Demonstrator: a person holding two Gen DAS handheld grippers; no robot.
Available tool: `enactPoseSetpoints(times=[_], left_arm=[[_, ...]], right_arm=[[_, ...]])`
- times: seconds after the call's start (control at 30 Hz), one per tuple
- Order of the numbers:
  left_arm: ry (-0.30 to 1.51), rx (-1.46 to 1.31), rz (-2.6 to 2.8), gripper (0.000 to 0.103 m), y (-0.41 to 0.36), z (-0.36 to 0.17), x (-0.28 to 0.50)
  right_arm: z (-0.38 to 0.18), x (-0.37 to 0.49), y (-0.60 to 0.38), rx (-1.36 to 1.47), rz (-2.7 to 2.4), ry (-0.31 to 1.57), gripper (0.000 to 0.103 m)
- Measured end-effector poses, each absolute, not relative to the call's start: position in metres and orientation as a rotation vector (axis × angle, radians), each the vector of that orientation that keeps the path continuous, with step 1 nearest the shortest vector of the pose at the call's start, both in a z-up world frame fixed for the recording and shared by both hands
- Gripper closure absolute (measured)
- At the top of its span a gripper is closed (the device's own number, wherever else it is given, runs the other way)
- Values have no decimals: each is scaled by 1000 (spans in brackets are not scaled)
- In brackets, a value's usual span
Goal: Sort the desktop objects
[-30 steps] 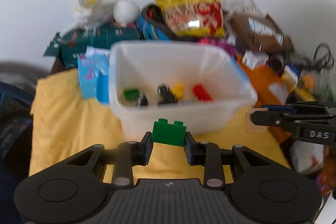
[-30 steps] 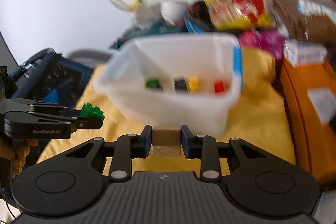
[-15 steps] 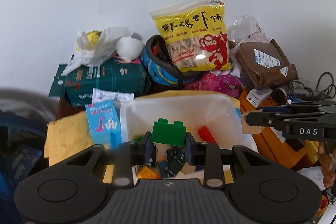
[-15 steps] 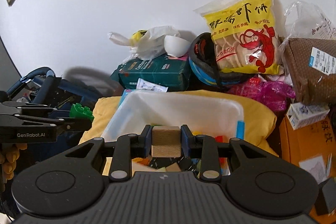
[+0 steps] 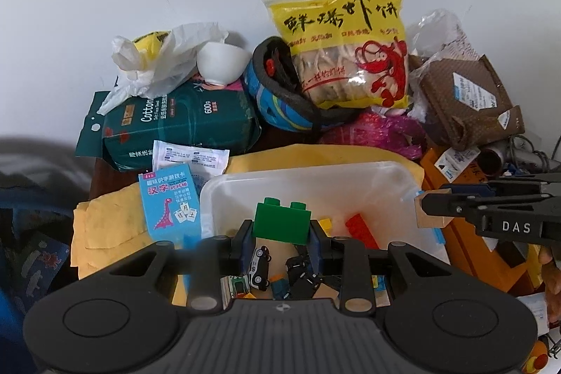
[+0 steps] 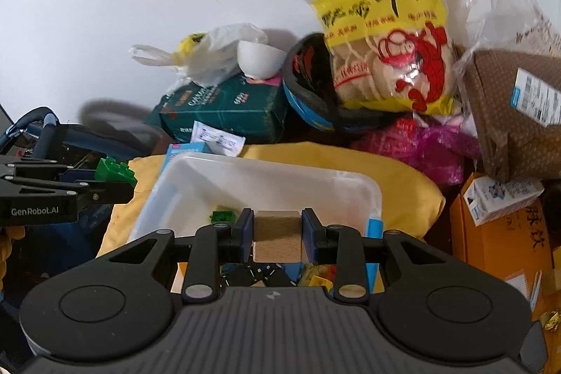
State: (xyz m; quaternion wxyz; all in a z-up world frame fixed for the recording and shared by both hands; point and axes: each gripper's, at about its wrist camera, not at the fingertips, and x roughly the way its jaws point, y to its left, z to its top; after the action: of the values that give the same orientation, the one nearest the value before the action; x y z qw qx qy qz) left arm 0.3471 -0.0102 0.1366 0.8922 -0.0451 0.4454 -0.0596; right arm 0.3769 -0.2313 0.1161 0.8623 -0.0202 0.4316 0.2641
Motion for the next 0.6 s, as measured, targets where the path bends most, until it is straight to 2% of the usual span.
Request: enactPoseSetpoints(times=[0.03,0.07,0.1,0.13,0.17,0.2,0.23,0.27,0.37,0.47,0.6], left_arm=[[931,-94,-120,68,-11,134,349],[944,-91,-114,63,-12,131,352],[960,-88,-107,55,-13,127,356],[974,-82,-100,37,-15,124,358],[980,-72,-100,31,-16,121,360],[984,-62,-112,31,-18,118,361],[999,-58,-121,31,-20,114,362],[1013,-62,-111,31,-20,111,363],[1019,-59,-81,30,-22,104,364],[1040,-75,-82,30,-25,99,367],[1059,-87,-77,30,-27,96,371]], right_arm=[[114,381,-232,-38,550,916,70],[112,385,-231,-39,547,928,70],[109,388,-230,-43,547,943,70],[106,391,-228,-53,545,957,69],[104,393,-226,-66,533,953,58],[103,394,-225,-80,526,952,47],[102,395,-223,-90,525,955,30],[100,395,-222,-92,529,954,25],[96,394,-221,-106,540,963,23],[89,391,-219,-142,543,980,16],[80,388,-219,-163,543,1004,16]])
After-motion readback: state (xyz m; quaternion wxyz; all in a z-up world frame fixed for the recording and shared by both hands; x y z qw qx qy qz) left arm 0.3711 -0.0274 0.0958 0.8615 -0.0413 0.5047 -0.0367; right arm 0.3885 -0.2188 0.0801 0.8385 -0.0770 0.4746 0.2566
